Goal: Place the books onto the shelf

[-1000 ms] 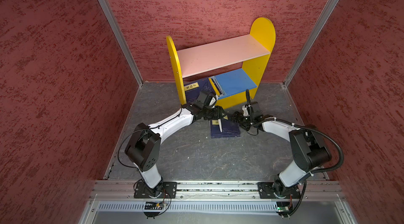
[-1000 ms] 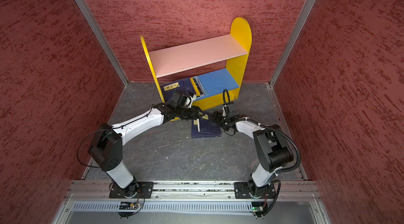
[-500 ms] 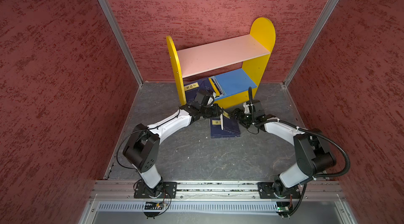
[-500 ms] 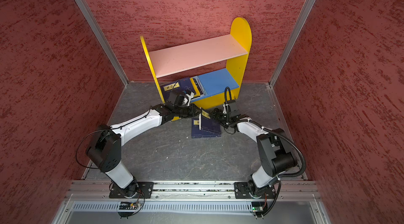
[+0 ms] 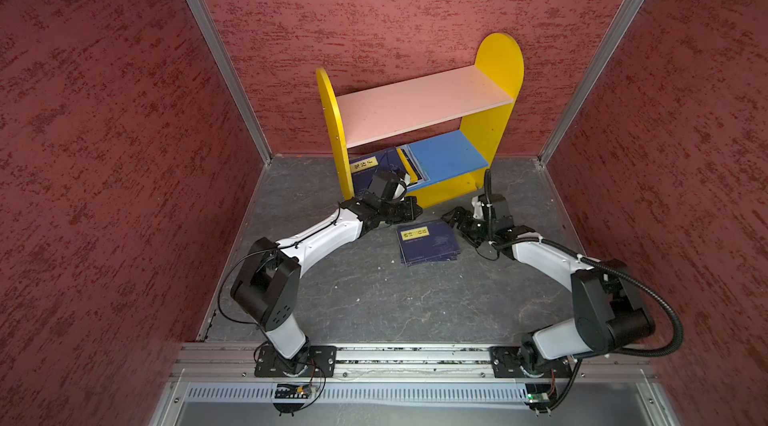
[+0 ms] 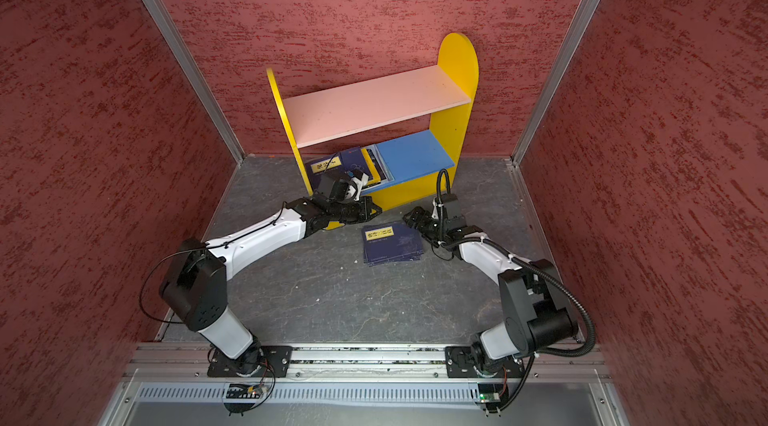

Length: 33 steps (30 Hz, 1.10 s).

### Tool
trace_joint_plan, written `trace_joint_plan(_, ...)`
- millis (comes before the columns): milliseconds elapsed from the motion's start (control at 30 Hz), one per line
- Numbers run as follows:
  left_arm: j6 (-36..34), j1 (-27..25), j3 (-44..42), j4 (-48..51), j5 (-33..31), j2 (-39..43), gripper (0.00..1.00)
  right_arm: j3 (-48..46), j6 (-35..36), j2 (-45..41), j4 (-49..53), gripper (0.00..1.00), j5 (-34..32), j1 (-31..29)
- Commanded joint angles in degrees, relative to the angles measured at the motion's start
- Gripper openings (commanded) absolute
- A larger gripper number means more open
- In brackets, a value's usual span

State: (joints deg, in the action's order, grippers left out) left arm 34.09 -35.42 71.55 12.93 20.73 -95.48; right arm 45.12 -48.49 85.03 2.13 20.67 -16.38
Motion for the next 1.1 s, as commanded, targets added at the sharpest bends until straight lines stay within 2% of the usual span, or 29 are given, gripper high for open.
trace_joint_plan(0, -1.2, -0.2, 1.4, 2.2, -0.1, -0.7, 0.10, -1.1, -1.3, 0.5, -3.6, 0.92, 0.8, 0.6)
trace_joint_plan(133, -1.6, -0.3, 2.5, 6.5, -2.0, -3.1, 0.13, -1.8, -1.7, 2.8, -4.9, 0.91, 1.1, 0.6)
trace_joint_plan(367, -3.3, -1.1, -1.3, 7.2, -3.3, -4.2, 0.20, -0.3, -1.4, 6.5, -5.7, 0.91, 2.1, 0.6)
trace_joint_plan(767, -3.6, 0.8, -1.3, 7.5, -2.0, -8.0, 0.58, 1.5, -1.6, 10.2, -7.6, 0.91, 3.2, 0.6)
trace_joint_plan(867, -3.6, 0.8, -0.5, 7.6, -1.6, -9.1, 0.64, 1.0, -2.3, 10.8, -9.0, 0.91, 3.9, 0.6)
trace_joint_plan(1067, -3.0, 0.9, -0.8, 6.0, -1.7, -9.3, 0.69, 1.2, -1.8, 11.7, -8.8, 0.91, 4.3, 0.6)
